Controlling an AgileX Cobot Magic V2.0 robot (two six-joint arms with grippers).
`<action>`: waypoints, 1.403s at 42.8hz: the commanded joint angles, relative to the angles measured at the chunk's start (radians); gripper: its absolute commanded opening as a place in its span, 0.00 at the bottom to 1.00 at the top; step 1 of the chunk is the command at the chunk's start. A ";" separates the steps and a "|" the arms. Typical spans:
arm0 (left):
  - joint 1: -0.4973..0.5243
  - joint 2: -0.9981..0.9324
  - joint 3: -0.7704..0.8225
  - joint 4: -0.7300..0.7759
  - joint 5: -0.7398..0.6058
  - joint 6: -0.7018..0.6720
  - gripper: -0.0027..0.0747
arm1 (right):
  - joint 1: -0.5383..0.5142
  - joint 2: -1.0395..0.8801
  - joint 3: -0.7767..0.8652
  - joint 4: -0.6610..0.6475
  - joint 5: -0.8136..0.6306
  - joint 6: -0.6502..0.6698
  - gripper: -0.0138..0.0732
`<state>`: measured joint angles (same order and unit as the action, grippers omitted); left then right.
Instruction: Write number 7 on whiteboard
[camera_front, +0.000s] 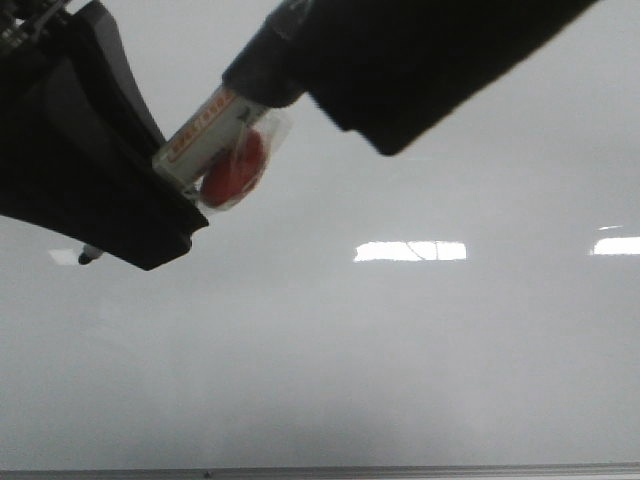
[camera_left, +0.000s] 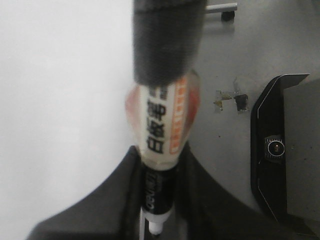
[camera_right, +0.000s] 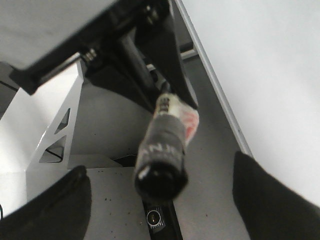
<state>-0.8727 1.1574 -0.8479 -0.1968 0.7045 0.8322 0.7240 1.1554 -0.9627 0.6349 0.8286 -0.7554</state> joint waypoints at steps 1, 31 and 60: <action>-0.007 -0.023 -0.035 -0.017 -0.056 -0.004 0.01 | 0.038 0.011 -0.050 0.050 -0.075 -0.023 0.85; -0.007 -0.023 -0.035 -0.017 -0.124 -0.038 0.06 | 0.063 0.060 -0.089 0.050 -0.038 -0.027 0.08; -0.007 -0.384 0.235 -0.214 -0.147 -0.085 0.43 | -0.142 0.060 -0.089 0.019 -0.099 -0.027 0.08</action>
<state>-0.8731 0.8465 -0.6291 -0.3498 0.6098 0.7560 0.6083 1.2368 -1.0197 0.6183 0.7719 -0.7711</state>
